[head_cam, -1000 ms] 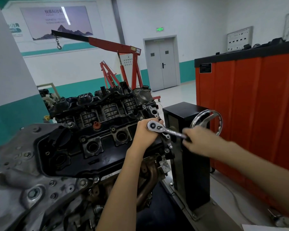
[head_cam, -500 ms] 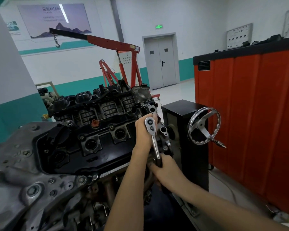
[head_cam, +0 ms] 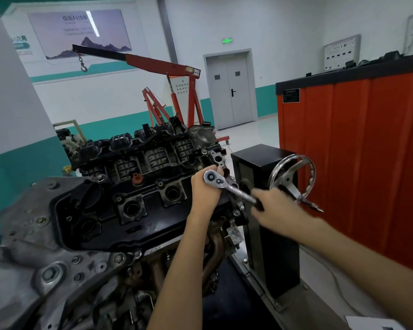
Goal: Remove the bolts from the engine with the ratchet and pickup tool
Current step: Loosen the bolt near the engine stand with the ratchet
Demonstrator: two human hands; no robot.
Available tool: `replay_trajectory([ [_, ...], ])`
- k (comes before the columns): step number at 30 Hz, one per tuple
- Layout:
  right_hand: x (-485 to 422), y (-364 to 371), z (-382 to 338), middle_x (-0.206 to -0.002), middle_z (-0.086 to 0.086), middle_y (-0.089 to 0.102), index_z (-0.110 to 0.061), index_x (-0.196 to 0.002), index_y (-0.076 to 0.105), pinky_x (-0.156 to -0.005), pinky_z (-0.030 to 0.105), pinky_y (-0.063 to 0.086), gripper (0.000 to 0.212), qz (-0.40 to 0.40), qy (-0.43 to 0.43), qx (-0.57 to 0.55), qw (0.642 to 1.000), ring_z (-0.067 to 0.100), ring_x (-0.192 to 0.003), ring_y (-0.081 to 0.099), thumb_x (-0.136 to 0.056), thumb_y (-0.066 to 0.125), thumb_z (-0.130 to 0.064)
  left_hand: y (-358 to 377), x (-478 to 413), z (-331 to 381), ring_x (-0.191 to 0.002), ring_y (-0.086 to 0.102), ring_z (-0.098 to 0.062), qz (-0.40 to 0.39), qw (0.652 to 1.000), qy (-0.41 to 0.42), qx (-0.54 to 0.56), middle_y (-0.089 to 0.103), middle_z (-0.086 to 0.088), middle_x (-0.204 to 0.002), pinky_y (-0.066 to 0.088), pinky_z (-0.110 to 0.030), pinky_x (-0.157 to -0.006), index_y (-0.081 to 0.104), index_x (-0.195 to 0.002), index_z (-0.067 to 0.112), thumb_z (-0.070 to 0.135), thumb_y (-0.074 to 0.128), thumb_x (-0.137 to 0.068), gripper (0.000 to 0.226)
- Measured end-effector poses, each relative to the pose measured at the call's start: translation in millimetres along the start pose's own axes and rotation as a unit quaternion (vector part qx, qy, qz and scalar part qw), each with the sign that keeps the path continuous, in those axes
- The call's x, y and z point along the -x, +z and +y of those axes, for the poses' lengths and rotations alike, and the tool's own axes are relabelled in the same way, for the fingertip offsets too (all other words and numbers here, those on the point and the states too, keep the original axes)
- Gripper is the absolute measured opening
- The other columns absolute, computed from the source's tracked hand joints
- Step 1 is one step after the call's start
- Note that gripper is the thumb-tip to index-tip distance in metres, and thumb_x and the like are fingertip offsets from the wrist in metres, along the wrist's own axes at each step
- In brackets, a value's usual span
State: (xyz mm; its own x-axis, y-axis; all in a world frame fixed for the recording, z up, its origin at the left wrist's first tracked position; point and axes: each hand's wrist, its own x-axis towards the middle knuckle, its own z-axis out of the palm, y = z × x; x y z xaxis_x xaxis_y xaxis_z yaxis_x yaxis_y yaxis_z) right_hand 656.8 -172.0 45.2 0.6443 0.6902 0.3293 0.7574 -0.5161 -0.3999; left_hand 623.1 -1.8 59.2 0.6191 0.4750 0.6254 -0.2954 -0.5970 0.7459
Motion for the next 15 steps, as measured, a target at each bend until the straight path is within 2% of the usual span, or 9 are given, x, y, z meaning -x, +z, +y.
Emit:
replay_trajectory([
  [2, 22, 31, -13, -0.073, 0.0, 0.057, -0.017, -0.093, 0.054, -0.046, 0.024, 0.045, 0.008, -0.019, 0.039, -0.168, 0.985, 0.011, -0.055, 0.055, -0.088, 0.059, -0.014, 5, 3, 1, -0.047, 0.024, -0.006, 0.005, 1.0, 0.016, 0.001, 0.028, 0.011, -0.043, 0.019, -0.023, -0.053, 0.025, -0.053, 0.021, 0.001, 0.054, -0.095, 0.055],
  [4, 33, 54, -30, -0.069, 0.001, 0.057, -0.012, -0.091, 0.055, -0.048, 0.029, 0.049, 0.009, -0.016, 0.044, -0.293, 0.955, 0.011, -0.052, 0.054, -0.085, 0.059, -0.008, 10, 6, 3, -0.047, 0.023, -0.005, 0.013, 1.0, 0.026, 0.012, 0.025, 0.013, -0.044, 0.019, -0.018, -0.051, 0.025, -0.053, 0.021, 0.001, 0.055, -0.095, 0.055],
  [6, 36, 66, -43, -0.064, -0.001, 0.056, -0.016, -0.084, 0.055, -0.045, 0.027, 0.045, 0.01, -0.018, 0.039, -0.359, 0.932, 0.009, -0.048, 0.053, -0.082, 0.057, -0.006, 11, 7, 3, -0.047, 0.022, -0.004, 0.023, 0.999, 0.03, 0.023, 0.025, 0.013, -0.044, 0.019, -0.016, -0.051, 0.025, -0.055, 0.021, 0.001, 0.055, -0.095, 0.054],
  [7, 34, 65, -44, -0.062, -0.002, 0.055, -0.02, -0.076, 0.054, -0.045, 0.026, 0.045, 0.014, -0.011, 0.042, -0.356, 0.934, 0.009, -0.048, 0.052, -0.081, 0.057, -0.006, 9, 7, 3, -0.047, 0.023, -0.004, 0.021, 0.999, 0.034, 0.017, 0.025, 0.013, -0.044, 0.019, -0.016, -0.051, 0.025, -0.055, 0.021, 0.002, 0.055, -0.096, 0.054],
  [10, 18, 40, -22, -0.064, -0.002, 0.054, -0.025, -0.064, 0.049, -0.05, 0.027, 0.048, 0.024, -0.008, 0.037, -0.21, 0.977, 0.014, -0.055, 0.055, -0.081, 0.059, -0.01, -4, 3, 3, -0.046, 0.027, -0.006, -0.013, 0.998, 0.05, -0.038, 0.028, 0.01, -0.043, 0.021, -0.018, -0.05, 0.025, -0.054, 0.022, 0.007, 0.06, -0.094, 0.055],
  [13, -9, -7, 10, -0.068, -0.007, 0.052, -0.025, -0.079, 0.057, -0.051, 0.019, 0.044, 0.012, -0.06, -0.025, -0.028, 0.997, 0.009, -0.058, 0.054, -0.087, 0.057, -0.016, -15, -1, 4, -0.044, 0.031, -0.006, -0.054, 0.99, 0.082, -0.101, 0.036, 0.009, -0.041, 0.024, -0.016, -0.047, 0.03, -0.05, 0.023, 0.017, 0.068, -0.09, 0.055],
  [15, -28, -37, 19, -0.063, -0.011, 0.044, -0.021, -0.084, 0.055, -0.057, 0.022, 0.041, 0.005, -0.037, -0.089, 0.129, 0.987, 0.009, -0.058, 0.048, -0.088, 0.054, -0.02, -16, -2, 5, -0.044, 0.028, -0.006, -0.079, 0.99, 0.084, -0.083, 0.034, 0.009, -0.041, 0.022, -0.016, -0.048, 0.031, -0.048, 0.023, 0.019, 0.068, -0.09, 0.056],
])
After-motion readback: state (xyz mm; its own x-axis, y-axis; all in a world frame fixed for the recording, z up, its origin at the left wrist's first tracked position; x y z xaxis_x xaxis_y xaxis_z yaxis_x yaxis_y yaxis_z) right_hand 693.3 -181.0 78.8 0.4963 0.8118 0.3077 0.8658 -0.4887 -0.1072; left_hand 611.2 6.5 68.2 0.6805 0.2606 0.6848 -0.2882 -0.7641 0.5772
